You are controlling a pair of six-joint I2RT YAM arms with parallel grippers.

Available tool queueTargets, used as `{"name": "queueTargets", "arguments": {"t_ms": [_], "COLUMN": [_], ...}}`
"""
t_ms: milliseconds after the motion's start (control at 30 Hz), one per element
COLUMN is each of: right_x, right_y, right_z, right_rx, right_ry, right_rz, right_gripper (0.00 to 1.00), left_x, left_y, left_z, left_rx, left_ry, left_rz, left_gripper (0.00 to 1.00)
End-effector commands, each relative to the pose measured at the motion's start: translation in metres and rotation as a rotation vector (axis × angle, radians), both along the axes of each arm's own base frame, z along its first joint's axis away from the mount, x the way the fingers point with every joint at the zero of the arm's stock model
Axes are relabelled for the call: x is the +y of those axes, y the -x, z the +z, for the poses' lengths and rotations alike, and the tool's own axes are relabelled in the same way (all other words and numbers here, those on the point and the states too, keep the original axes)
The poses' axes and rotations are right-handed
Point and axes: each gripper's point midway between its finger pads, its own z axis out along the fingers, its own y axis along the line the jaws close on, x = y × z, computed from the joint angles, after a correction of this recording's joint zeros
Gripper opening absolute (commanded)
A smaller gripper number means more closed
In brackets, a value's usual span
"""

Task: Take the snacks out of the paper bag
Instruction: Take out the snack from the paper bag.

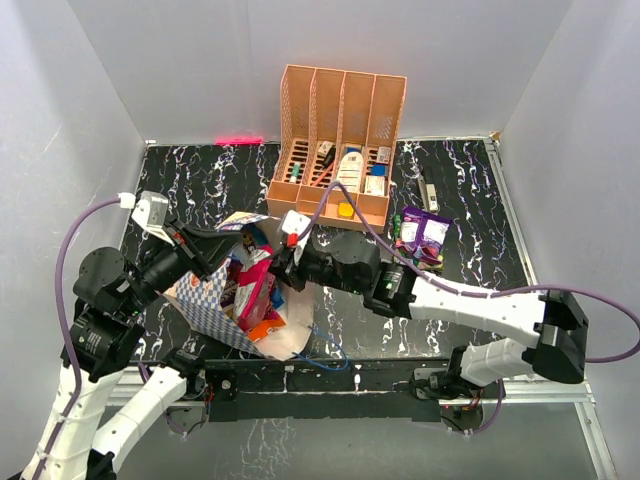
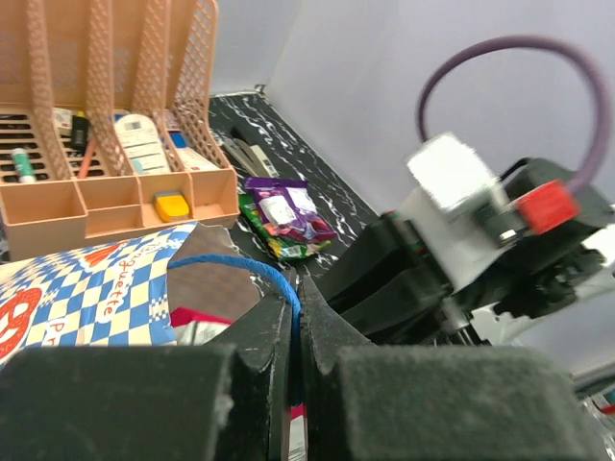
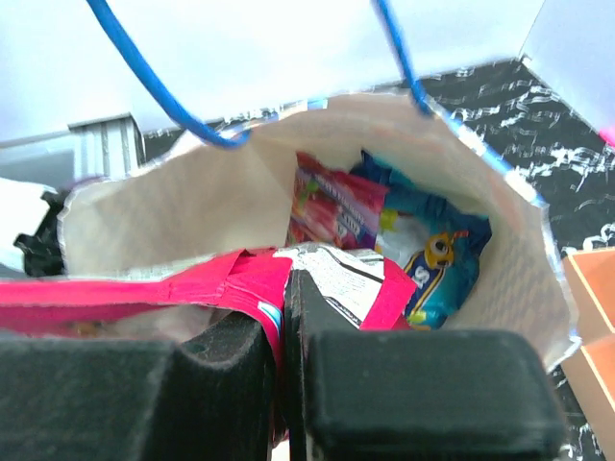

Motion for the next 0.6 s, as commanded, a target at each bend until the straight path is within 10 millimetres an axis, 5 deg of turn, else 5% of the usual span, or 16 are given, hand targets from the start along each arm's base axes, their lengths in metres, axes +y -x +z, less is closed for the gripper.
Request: {"name": "queueTargets", "arguments": {"t_ms": [0, 233, 567], "right_x": [-0.017, -0.066, -0.17], "right_y": [0.004, 0.006, -0.029], "right_z": [0.095, 0.151, 0.16], "right_rx": [-0.026, -0.06, -0.125], "right_ry": [-0.192, -0.245, -0.122], "right_rz": [-0.023, -0.128, -0.553], "right_gripper": [0.07, 0.07, 0.07], "left_x": [0.02, 0.047, 0.076], "left_y": [-0.005, -0.016, -0.026], "left_z": [0.014, 0.014, 0.007], "left_rx": [-0.035, -0.016, 0.009], "left_ry": [0.02, -0.007, -0.046], "left_rz": [0.124, 0.295, 0.461], "left_gripper": [0.0, 0.0, 0.0]}}
